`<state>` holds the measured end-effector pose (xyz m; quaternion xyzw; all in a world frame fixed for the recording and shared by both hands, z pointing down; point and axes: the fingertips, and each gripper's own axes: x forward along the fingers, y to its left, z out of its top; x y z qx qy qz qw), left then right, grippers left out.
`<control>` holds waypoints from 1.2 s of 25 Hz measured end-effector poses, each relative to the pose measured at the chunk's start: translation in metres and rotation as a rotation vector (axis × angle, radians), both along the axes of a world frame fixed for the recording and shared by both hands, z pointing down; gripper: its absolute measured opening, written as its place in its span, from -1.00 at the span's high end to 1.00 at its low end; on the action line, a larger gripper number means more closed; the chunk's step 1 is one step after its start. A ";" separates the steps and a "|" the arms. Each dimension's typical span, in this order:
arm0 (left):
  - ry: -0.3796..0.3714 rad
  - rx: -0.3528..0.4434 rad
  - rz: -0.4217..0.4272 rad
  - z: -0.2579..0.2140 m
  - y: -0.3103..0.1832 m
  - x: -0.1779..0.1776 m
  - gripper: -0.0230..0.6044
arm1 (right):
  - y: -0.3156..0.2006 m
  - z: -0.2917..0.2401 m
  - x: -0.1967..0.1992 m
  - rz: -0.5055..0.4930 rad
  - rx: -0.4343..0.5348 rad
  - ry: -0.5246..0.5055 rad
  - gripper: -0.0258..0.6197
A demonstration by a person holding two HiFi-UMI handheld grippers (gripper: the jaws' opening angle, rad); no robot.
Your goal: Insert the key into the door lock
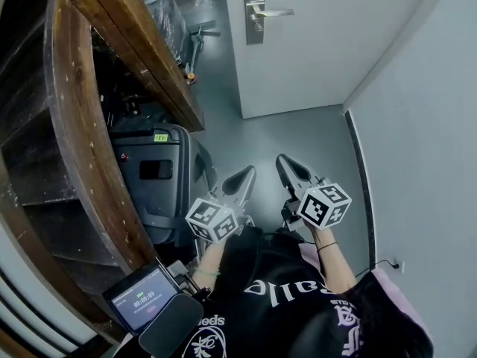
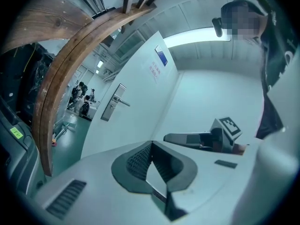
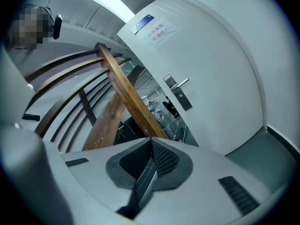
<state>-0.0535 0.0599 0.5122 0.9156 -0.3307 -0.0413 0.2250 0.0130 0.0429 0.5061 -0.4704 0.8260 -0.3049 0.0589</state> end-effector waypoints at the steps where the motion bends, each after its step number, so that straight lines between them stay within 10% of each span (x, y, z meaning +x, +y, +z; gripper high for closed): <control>1: -0.005 0.003 0.006 -0.001 0.003 0.007 0.91 | 0.003 0.000 0.006 0.000 0.003 0.007 0.85; 18: -0.053 0.028 -0.044 -0.002 0.095 0.141 0.91 | 0.082 0.001 0.123 -0.113 0.031 0.040 0.85; 30: -0.079 0.064 -0.072 -0.010 0.123 0.168 0.91 | 0.111 -0.008 0.145 -0.160 0.074 0.038 0.85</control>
